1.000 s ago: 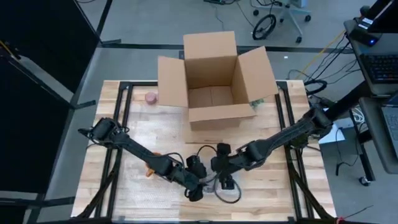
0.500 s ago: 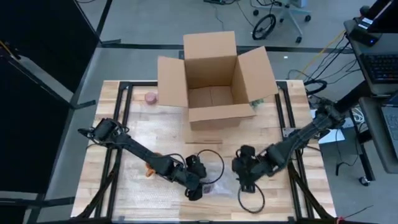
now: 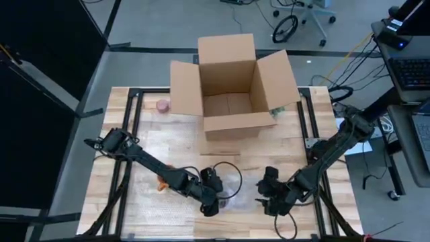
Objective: Wrap mug
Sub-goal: Wrap the pink cup with the bubble wrap
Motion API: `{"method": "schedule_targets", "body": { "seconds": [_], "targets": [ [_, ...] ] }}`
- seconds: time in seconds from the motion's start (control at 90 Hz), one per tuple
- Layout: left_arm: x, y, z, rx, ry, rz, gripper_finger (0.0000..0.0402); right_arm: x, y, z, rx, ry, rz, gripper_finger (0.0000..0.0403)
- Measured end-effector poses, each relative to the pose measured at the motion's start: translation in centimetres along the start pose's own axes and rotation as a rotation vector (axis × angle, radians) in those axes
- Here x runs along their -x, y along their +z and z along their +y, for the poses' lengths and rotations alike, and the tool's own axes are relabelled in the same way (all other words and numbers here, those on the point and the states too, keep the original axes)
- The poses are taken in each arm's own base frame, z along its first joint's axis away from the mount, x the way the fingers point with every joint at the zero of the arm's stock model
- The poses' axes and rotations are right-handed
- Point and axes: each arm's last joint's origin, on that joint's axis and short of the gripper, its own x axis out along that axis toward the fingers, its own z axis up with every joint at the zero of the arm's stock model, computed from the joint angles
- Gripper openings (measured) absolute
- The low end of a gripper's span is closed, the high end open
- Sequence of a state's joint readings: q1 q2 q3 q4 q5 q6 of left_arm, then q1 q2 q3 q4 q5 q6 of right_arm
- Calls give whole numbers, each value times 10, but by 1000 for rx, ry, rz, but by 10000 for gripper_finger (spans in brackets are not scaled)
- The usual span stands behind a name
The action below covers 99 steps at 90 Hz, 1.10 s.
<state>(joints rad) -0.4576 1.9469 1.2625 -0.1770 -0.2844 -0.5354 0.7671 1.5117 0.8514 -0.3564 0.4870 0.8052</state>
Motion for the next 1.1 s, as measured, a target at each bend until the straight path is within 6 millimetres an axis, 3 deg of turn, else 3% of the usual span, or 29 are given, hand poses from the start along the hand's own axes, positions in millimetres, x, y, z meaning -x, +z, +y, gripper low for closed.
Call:
{"method": "schedule_targets", "body": {
  "seconds": [0.122, 0.289, 0.589, 0.944, 1.1],
  "targets": [
    [0, 1, 0, 9, -3, -8, 237, -17, -2, -4, -10, 13, -118, 265],
    [0, 2, 0, 14, -17, -3, 237, -44, -18, -14, -9, -17, -86, 265],
    [1, 5, -1, 23, -48, -13, 237, -96, -22, -4, 4, 58, -216, 265],
    [1, 4, 2, 50, -73, 30, 237, -127, -18, -12, -54, 72, -305, 265],
    [4, 3, 3, 57, -41, 112, 237, -120, -14, -14, -50, 115, -221, 265]
  ]
}}
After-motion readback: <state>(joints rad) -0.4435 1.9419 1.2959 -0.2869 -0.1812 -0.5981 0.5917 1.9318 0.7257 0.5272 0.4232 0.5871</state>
